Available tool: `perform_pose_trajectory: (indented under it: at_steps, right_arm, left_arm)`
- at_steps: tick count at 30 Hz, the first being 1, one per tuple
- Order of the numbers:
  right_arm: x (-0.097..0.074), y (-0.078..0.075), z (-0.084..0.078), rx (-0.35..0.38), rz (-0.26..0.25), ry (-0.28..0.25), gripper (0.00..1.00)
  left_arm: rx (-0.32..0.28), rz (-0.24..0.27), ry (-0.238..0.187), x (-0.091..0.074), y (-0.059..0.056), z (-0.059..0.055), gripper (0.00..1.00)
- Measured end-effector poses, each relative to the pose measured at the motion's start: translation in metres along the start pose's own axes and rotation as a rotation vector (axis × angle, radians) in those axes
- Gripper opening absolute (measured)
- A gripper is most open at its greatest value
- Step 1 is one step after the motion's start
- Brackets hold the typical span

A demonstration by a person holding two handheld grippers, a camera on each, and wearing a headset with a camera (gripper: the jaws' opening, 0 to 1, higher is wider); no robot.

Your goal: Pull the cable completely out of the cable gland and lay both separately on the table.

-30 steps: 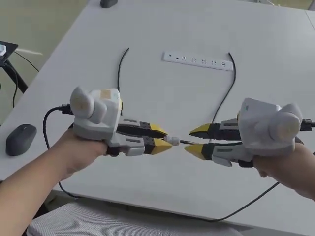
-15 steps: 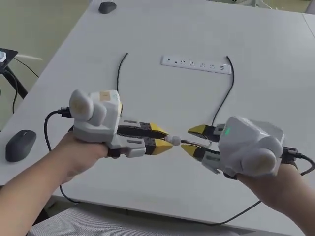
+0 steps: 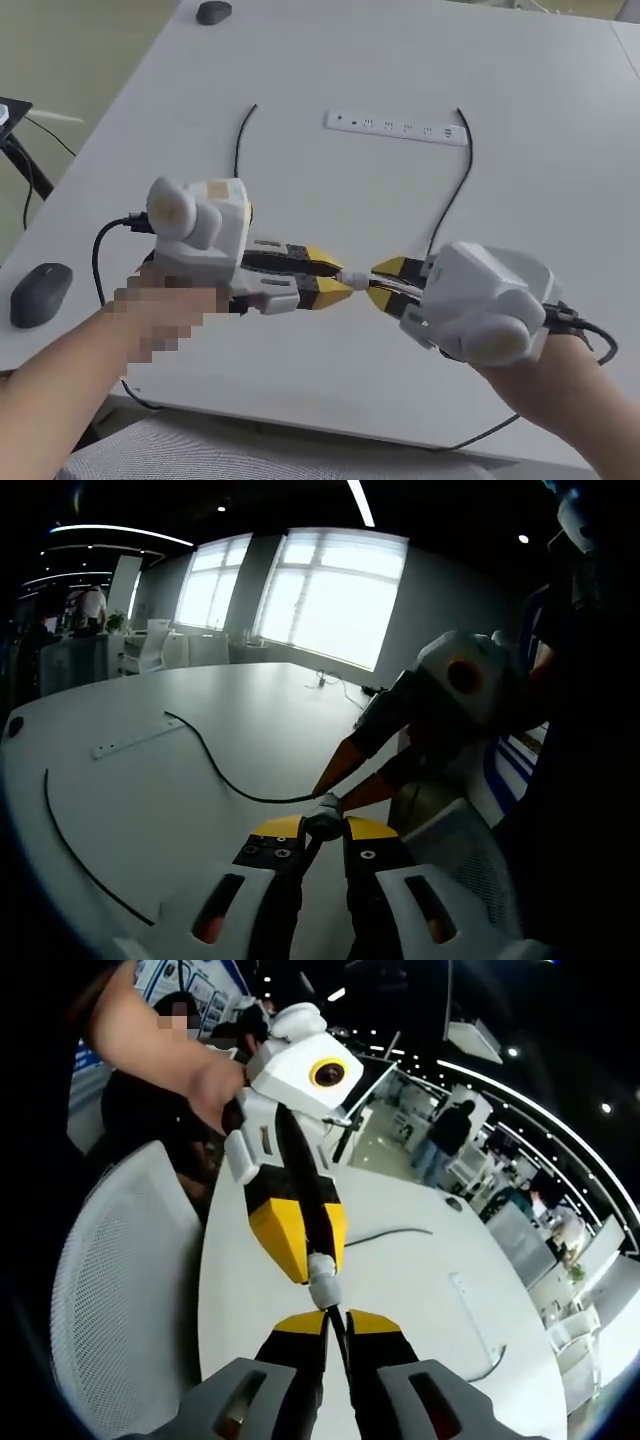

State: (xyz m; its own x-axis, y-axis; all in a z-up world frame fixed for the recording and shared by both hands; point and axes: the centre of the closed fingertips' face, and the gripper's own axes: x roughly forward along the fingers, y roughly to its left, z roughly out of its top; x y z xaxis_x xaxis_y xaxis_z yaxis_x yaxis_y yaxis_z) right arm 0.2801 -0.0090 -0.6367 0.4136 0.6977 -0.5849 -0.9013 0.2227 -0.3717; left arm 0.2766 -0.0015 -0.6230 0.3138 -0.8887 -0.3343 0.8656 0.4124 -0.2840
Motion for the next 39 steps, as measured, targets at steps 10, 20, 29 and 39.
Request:
perform_pose_trajectory:
  at_steps: [10, 20, 29, 39]
  right_arm:
    - [0.004, 0.002, -0.008, 0.064, -0.022, 0.02, 0.0]
    - [0.003, 0.001, -0.018, 0.144, -0.028, 0.032, 0.0]
    - [0.005, -0.001, -0.028, 0.213, -0.045, 0.048, 0.0]
    - [0.004, -0.011, -0.052, 0.326, -0.078, 0.07, 0.0]
  left_arm:
    - [0.067, -0.021, 0.024, 0.004, 0.0, -0.007, 0.15]
    - [0.076, -0.027, 0.031, 0.004, 0.001, -0.009, 0.15]
    - [0.065, -0.017, 0.037, 0.006, 0.002, -0.011, 0.15]
    - [0.043, -0.011, 0.015, 0.002, 0.004, -0.009, 0.14]
